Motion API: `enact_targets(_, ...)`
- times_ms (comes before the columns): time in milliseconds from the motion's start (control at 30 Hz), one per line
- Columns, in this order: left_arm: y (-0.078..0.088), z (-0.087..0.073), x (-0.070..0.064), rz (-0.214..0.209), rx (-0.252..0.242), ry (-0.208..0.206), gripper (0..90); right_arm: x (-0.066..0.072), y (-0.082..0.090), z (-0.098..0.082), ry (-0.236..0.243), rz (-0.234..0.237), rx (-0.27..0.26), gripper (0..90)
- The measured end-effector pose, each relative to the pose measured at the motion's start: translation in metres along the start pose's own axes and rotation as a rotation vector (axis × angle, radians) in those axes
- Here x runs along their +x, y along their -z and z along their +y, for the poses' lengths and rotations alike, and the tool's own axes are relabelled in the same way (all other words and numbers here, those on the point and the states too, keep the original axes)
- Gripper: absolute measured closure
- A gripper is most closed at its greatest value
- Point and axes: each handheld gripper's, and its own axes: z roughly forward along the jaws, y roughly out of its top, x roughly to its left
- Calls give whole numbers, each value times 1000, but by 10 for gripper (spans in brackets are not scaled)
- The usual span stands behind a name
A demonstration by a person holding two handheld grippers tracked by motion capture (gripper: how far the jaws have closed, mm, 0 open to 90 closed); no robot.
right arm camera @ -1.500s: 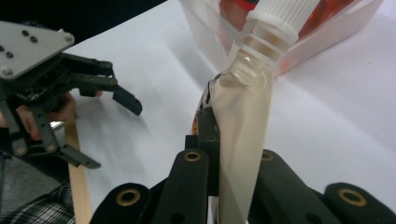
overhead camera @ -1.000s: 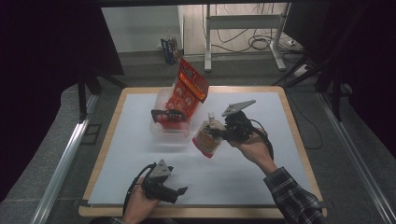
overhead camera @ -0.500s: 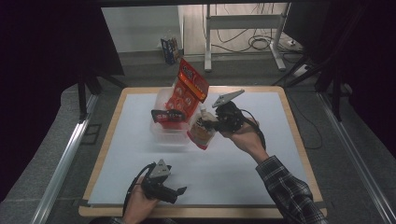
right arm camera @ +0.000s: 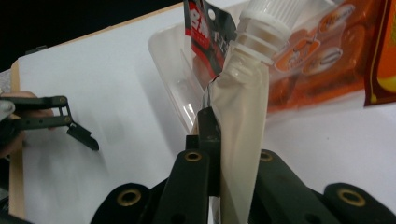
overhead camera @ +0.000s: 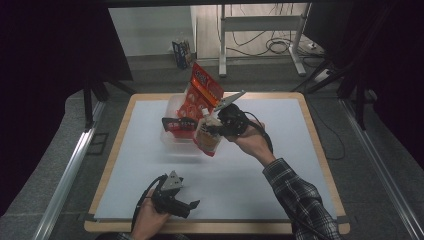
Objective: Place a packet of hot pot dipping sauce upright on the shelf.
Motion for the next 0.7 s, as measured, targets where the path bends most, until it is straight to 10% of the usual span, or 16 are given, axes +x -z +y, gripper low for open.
enact_targets(700, -1, 0, -1, -3, 4, -2, 35, 13, -36, 42, 70, 23, -5, 884)
